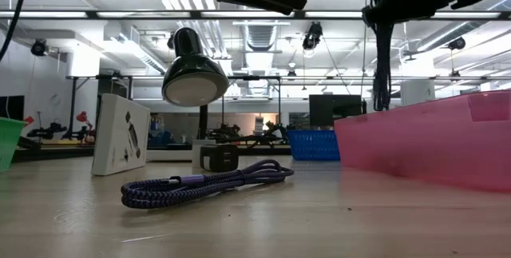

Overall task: Pick and place items into bin
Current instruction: Put the blue charger cable into the pink bin, then put the purple charger cable into the pink bin

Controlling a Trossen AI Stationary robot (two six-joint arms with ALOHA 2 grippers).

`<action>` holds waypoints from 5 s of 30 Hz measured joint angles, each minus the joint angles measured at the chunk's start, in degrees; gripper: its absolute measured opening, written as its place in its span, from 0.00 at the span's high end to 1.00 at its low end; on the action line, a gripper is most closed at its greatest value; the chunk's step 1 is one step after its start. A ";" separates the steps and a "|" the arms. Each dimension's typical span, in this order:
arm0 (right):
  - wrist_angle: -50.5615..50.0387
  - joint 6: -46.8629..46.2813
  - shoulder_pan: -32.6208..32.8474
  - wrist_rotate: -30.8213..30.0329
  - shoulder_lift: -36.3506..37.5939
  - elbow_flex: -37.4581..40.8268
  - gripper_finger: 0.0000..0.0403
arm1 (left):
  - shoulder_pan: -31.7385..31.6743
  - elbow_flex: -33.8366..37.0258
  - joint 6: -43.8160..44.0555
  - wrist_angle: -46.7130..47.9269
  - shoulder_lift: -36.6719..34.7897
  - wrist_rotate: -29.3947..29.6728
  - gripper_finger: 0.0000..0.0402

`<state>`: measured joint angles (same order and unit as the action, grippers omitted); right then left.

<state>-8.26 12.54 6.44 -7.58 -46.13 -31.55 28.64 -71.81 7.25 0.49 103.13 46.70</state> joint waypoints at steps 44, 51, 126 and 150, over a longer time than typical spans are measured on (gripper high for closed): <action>-20.08 -46.16 0.02 15.79 -0.67 -0.04 0.96 | 0.02 0.08 -4.92 0.05 0.00 0.04 0.65; -20.04 -52.59 0.02 18.55 -0.67 -0.04 0.96 | -0.02 0.09 -5.25 0.03 0.00 0.04 0.65; 50.43 -7.40 10.84 4.67 -0.45 23.30 0.74 | 0.15 0.13 -1.47 0.03 -0.09 -0.22 0.65; 50.52 -7.39 10.82 4.66 -0.46 23.50 0.77 | -0.17 -0.14 55.36 12.04 -0.09 -22.23 0.65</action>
<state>42.26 5.15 17.26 -2.92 -46.59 -8.05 28.47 -71.95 62.61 12.53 103.04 24.47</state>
